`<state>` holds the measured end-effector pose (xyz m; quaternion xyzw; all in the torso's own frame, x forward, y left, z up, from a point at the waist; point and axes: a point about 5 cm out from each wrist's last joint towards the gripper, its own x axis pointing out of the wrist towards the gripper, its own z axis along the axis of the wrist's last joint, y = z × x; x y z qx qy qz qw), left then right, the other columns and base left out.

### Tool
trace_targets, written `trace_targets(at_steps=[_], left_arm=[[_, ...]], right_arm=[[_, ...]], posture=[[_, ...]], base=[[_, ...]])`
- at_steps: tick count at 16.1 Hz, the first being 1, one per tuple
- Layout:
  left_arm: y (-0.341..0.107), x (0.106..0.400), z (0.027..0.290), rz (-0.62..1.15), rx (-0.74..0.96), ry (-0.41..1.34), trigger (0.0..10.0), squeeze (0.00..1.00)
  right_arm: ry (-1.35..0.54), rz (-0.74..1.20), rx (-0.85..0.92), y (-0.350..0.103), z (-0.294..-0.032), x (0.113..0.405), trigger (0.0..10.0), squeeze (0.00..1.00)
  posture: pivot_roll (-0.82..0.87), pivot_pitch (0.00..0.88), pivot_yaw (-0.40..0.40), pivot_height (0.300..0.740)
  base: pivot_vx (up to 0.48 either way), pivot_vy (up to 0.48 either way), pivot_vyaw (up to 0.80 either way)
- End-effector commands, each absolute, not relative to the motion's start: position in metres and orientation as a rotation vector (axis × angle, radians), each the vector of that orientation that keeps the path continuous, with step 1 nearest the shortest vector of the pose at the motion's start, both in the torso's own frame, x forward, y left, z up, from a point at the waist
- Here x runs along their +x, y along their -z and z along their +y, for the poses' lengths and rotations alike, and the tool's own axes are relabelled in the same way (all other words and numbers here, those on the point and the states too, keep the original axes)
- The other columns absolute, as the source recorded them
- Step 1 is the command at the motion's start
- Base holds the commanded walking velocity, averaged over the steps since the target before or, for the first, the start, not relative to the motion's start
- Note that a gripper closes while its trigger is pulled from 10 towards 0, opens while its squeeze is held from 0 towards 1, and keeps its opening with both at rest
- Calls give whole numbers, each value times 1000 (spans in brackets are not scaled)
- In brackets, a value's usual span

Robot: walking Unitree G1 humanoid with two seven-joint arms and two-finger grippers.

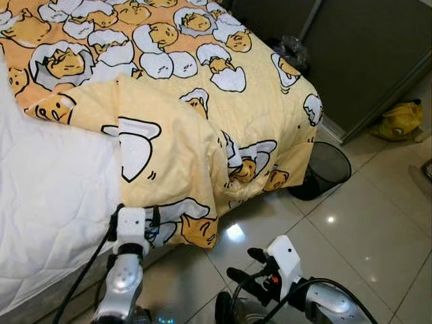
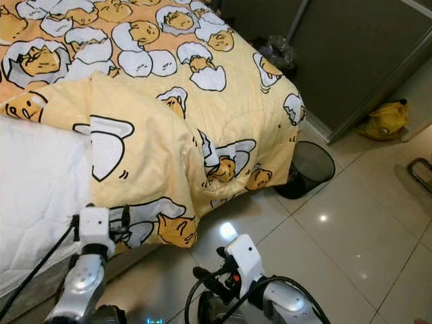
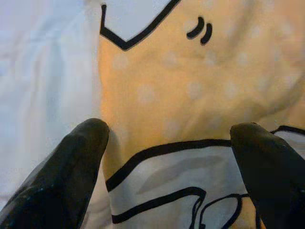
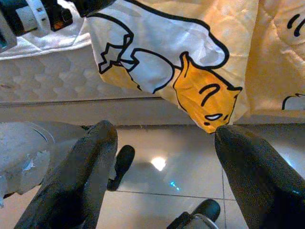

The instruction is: Clean up the room

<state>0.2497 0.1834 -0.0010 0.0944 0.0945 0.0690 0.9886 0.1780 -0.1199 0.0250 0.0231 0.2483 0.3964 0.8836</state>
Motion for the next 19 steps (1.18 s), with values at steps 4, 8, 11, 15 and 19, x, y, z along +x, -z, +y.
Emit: trace_targets(at_steps=[4, 8, 11, 15, 19], left_arm=[[11, 256, 183, 300, 202, -202, 10000, 0], [12, 261, 193, 348, 180, -296, 10000, 0], [13, 264, 187, 361, 145, -252, 10000, 0], [21, 268, 168, 461, 165, -77, 0, 0], [26, 266, 182, 543, 145, -133, 0, 0]], right_arm=[[-802, 555, 44, -22, -127, 168, 10000, 0], [-794, 563, 43, -22, -129, 167, 10000, 0], [-788, 567, 43, -23, -130, 166, 10000, 0], [-809, 560, 63, -25, -124, 168, 10000, 0], [-803, 550, 62, -25, -122, 172, 10000, 0]], posture=[[-101, 156, -165, 740], [-112, 162, -166, 740], [-113, 166, -167, 740], [-105, 175, -161, 740], [-107, 166, -154, 740]], base=[[0, 0, 0], [0, 0, 0], [0, 0, 0], [0, 0, 0], [0, 0, 0]])
